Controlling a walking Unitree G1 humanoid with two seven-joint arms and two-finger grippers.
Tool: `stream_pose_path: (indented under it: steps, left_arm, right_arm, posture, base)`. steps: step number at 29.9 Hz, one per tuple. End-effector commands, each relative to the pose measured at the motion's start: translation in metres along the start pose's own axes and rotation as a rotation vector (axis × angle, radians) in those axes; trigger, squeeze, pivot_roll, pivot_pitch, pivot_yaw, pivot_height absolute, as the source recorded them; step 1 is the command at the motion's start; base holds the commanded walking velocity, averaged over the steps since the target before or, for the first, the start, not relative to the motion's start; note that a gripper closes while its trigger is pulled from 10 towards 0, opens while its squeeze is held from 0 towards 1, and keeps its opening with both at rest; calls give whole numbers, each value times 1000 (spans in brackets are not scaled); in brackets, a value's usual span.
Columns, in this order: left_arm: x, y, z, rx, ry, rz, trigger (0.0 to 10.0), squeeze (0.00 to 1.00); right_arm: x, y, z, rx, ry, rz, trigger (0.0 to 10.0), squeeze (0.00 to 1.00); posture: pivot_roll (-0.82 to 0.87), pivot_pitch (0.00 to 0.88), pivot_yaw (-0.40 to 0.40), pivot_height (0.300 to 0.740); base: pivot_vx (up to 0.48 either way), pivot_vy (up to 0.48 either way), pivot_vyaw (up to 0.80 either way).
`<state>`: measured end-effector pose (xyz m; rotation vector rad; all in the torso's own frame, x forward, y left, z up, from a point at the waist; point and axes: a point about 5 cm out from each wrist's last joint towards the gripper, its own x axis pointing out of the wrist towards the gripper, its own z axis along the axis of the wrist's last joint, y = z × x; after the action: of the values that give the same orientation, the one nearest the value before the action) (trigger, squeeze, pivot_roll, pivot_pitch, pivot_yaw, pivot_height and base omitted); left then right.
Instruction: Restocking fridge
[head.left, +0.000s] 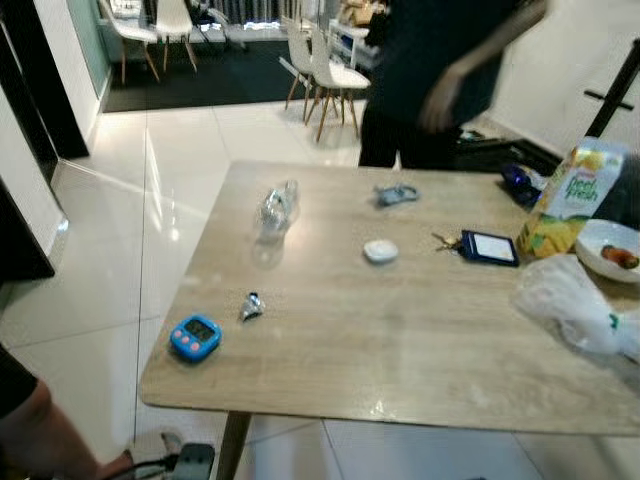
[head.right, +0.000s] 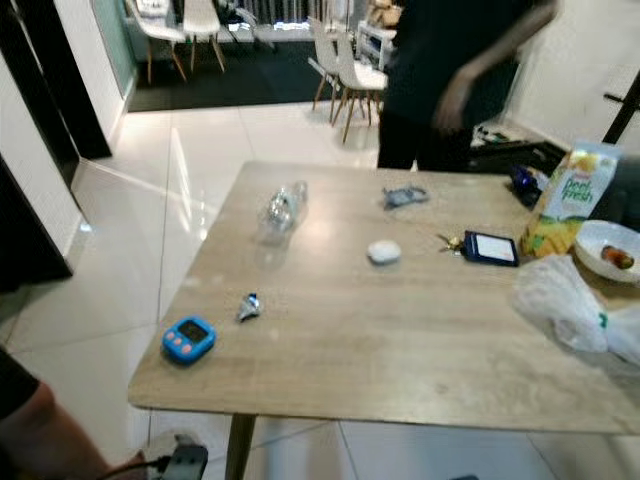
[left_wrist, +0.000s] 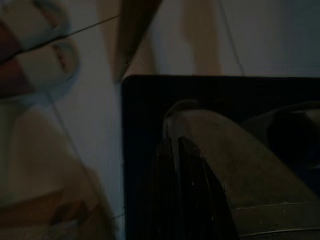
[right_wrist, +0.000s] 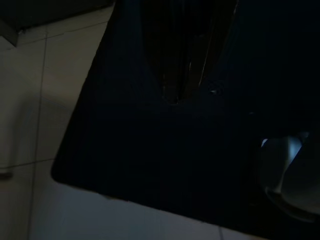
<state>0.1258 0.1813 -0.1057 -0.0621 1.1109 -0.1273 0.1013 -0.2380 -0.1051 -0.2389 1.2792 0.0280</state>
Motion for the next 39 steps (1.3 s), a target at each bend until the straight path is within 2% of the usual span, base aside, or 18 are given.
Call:
stream_pose_path:
  steps: [1, 25, 39]
  left_arm:
    - [-2, -3, -17, -9, 70, -14, 10000, 0]
    - [-2, -5, -18, -9, 73, -20, 10000, 0]
    - [-2, -5, -18, -32, 71, -28, 10000, 0]
  right_arm:
    - [-1, -3, -3, -1, 11, -8, 10000, 0]
    - [-1, -3, -7, -4, 18, -6, 10000, 0]
    - [-1, -4, -6, -9, 17, -7, 10000, 0]
  posture:
    - [50, 0, -52, 740]
    - [50, 0, -52, 740]
    - [50, 0, -49, 740]
  base:
    - [0, -431, 0]
    - [0, -406, 0]
    - [0, 0, 0]
